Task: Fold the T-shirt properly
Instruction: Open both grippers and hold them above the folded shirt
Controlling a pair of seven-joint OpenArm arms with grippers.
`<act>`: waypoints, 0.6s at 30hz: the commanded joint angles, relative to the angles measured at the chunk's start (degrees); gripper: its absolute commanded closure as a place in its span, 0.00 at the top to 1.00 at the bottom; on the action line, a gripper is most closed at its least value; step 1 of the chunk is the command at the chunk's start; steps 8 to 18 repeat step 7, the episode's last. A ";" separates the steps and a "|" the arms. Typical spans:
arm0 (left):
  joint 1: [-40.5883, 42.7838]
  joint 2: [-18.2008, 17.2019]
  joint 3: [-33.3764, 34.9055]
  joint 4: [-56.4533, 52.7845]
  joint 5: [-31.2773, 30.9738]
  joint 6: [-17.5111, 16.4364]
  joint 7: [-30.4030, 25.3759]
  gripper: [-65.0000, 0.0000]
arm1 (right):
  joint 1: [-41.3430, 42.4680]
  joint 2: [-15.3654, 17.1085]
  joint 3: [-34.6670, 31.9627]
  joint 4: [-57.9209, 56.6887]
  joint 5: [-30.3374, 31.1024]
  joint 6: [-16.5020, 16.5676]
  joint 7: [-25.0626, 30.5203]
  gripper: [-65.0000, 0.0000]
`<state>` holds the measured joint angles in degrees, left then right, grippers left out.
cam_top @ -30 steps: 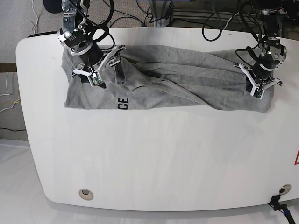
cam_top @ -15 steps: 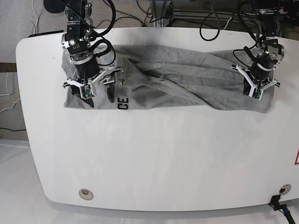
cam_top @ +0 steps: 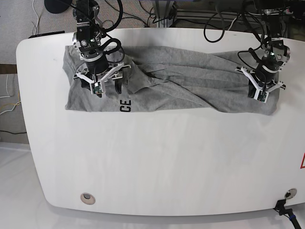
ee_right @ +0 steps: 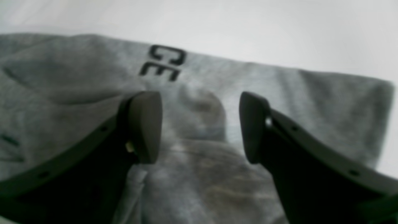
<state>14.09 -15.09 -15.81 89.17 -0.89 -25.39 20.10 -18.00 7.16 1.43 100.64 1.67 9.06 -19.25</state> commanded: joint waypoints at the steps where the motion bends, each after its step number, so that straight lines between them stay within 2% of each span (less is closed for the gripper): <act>1: -1.21 0.02 -0.14 1.16 -0.30 0.20 -0.89 0.00 | 0.20 0.18 0.11 1.03 0.13 -0.14 1.97 0.58; 18: -1.21 0.10 1.18 1.16 -0.30 0.20 -0.98 0.00 | 0.37 0.18 0.11 1.12 0.13 -0.14 1.97 0.58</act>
